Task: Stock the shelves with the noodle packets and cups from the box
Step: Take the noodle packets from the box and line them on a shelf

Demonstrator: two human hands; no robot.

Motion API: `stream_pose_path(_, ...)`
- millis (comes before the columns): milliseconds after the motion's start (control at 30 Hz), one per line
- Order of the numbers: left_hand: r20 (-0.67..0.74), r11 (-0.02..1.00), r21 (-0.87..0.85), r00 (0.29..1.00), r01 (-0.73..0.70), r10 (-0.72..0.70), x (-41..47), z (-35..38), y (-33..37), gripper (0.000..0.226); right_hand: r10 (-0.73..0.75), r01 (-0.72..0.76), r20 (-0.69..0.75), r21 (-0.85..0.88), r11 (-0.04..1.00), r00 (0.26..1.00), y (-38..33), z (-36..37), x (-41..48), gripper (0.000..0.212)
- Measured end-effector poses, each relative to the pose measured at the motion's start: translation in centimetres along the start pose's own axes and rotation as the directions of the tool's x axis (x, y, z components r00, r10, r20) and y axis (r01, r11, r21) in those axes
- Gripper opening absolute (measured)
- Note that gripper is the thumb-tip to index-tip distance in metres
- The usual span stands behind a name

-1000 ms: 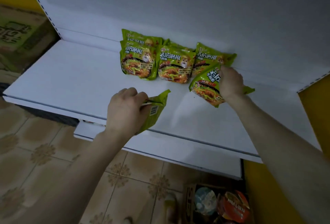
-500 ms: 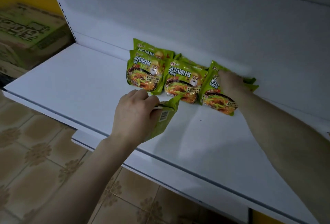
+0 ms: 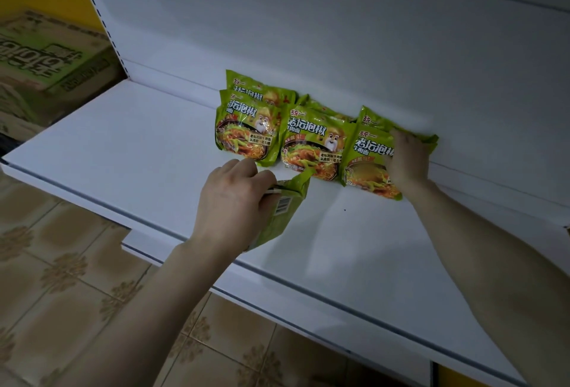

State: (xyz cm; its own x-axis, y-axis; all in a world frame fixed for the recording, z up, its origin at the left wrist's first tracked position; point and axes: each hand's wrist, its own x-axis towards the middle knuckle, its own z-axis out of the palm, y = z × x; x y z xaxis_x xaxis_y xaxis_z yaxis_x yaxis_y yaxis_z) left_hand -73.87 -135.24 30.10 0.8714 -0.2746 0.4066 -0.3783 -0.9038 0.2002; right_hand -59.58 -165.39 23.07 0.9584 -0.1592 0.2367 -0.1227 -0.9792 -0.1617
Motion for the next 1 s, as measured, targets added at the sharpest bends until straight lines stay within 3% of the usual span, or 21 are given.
stream_pose_path(100, 0.0, 1.0, -0.001, 1.0, -0.003, 0.003, -0.3, 0.0, -0.2, 0.03, 0.011, -0.012, 0.05, 0.022, 1.0, 0.999, -0.5, -0.2, 0.3, 0.045)
stream_pose_path(200, 0.011, 1.0, 0.0, 1.0, 0.021, -0.021, -0.4, -0.6, -0.2, 0.023, 0.014, -0.013, -0.008, 0.098, 0.995, 1.0, -1.1, -1.3, -1.0, 0.046)
stream_pose_path(333, 0.051, 0.997, -0.001, 0.996, 0.073, -0.073, -0.7, -1.7, 0.1, 0.013, 0.126, -0.122, 0.022, 0.461, 0.879, 0.992, -4.8, -4.3, -4.8, 0.029)
stream_pose_path(400, 0.069, 0.996, -0.014, 0.994, 0.088, -0.087, -1.0, -2.4, 0.3, 0.013, 0.153, -0.21, 0.144, 0.635, 0.743, 0.978, -7.7, -6.5, -7.7, 0.016)
stream_pose_path(500, 0.059, 0.994, -0.032, 0.993, 0.105, -0.103, -1.7, -3.5, 0.5, 0.014, 0.075, -0.415, 0.456, 0.715, 0.562, 0.887, -12.1, -10.8, -12.2, 0.029)
stream_pose_path(600, 0.017, 0.994, -0.04, 0.995, 0.099, -0.098, -2.7, -4.7, 0.6, 0.017, -0.017, -0.561, 0.666, 0.642, 0.522, 0.746, -15.4, -13.8, -15.3, 0.041)
stream_pose_path(667, 0.006, 0.997, -0.042, 0.997, 0.072, -0.072, -3.4, -5.7, 0.8, 0.022, -0.026, -0.594, 0.697, 0.629, 0.501, 0.716, -17.2, -14.6, -16.4, 0.052)
stream_pose_path(767, 0.008, 0.995, -0.095, 1.0, 0.007, -0.006, -5.2, -6.5, 0.9, 0.006, 0.037, -0.573, 0.648, 0.643, 0.508, 0.761, -19.5, -14.3, -17.9, 0.039)
stream_pose_path(833, 0.046, 0.983, -0.182, 0.998, -0.023, 0.032, -6.6, -6.8, 0.3, 0.016, 0.068, -0.541, 0.602, 0.656, 0.526, 0.796, -20.8, -14.1, -19.0, 0.021)
stream_pose_path(900, 0.057, 0.96, -0.264, 0.992, -0.092, 0.11, -7.9, -7.2, -0.6, 0.009, 0.059, -0.506, 0.571, 0.669, 0.544, 0.819, -21.6, -13.9, -20.1, 0.015)
stream_pose_path(1000, 0.096, 0.904, -0.39, 0.968, -0.176, 0.23, -9.6, -8.4, -2.3, 0.03, 0.011, -0.369, 0.472, 0.675, 0.639, 0.882, -22.5, -14.4, -21.4, 0.016)
